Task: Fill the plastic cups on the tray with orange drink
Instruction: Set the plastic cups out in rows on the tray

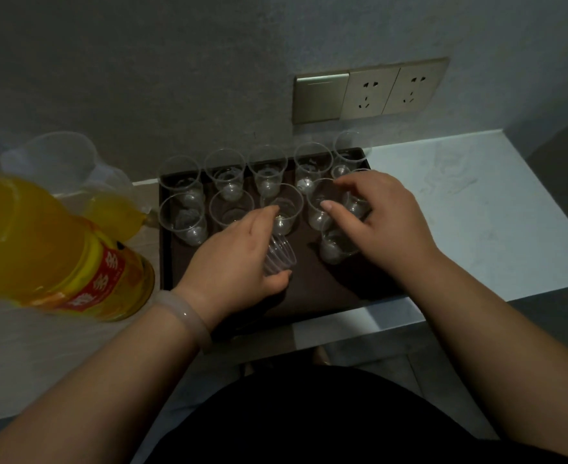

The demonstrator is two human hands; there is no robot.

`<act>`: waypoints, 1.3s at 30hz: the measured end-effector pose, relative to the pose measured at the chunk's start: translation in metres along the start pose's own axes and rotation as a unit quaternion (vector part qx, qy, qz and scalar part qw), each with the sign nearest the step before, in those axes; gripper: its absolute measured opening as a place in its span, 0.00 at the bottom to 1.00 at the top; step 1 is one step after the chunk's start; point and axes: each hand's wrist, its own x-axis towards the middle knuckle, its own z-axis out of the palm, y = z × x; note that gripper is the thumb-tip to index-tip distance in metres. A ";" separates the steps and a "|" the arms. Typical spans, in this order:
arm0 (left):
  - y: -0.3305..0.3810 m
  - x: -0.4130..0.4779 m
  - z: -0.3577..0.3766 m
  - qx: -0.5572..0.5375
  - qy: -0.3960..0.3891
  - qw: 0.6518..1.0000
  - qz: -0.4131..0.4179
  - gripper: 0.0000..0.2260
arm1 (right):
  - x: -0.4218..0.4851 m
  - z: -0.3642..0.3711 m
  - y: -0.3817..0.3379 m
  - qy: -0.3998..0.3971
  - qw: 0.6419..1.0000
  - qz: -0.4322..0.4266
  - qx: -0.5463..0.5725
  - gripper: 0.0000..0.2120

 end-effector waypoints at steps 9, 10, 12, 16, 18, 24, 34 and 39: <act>-0.013 -0.011 0.000 0.012 -0.001 1.000 -0.017 0.41 | 0.025 -0.010 0.029 -0.005 0.989 0.141 -0.044 0.24; -0.014 -0.012 0.000 0.010 0.000 1.000 -0.018 0.41 | 0.029 -0.016 0.037 -0.012 0.983 0.181 -0.025 0.26; -0.013 -0.012 0.000 0.007 0.003 1.000 -0.019 0.41 | 0.035 -0.026 0.049 -0.038 0.974 0.224 0.006 0.28; -0.009 -0.009 0.001 0.009 -0.003 1.000 -0.013 0.40 | 0.045 -0.030 0.057 -0.153 0.963 0.218 0.043 0.36; -0.006 -0.006 0.001 0.008 -0.004 1.000 -0.011 0.40 | 0.049 -0.026 0.057 -0.193 0.959 0.205 0.029 0.39; -0.002 0.000 0.002 0.012 -0.005 1.000 -0.009 0.40 | 0.054 -0.011 0.058 -0.217 0.959 0.184 -0.005 0.44; 0.001 0.005 0.006 0.011 -0.011 1.000 -0.023 0.40 | 0.056 -0.005 0.068 -0.173 0.970 0.166 -0.040 0.39; 0.001 0.007 0.006 0.011 -0.008 1.000 -0.023 0.40 | 0.057 -0.005 0.070 -0.176 0.968 0.175 -0.033 0.39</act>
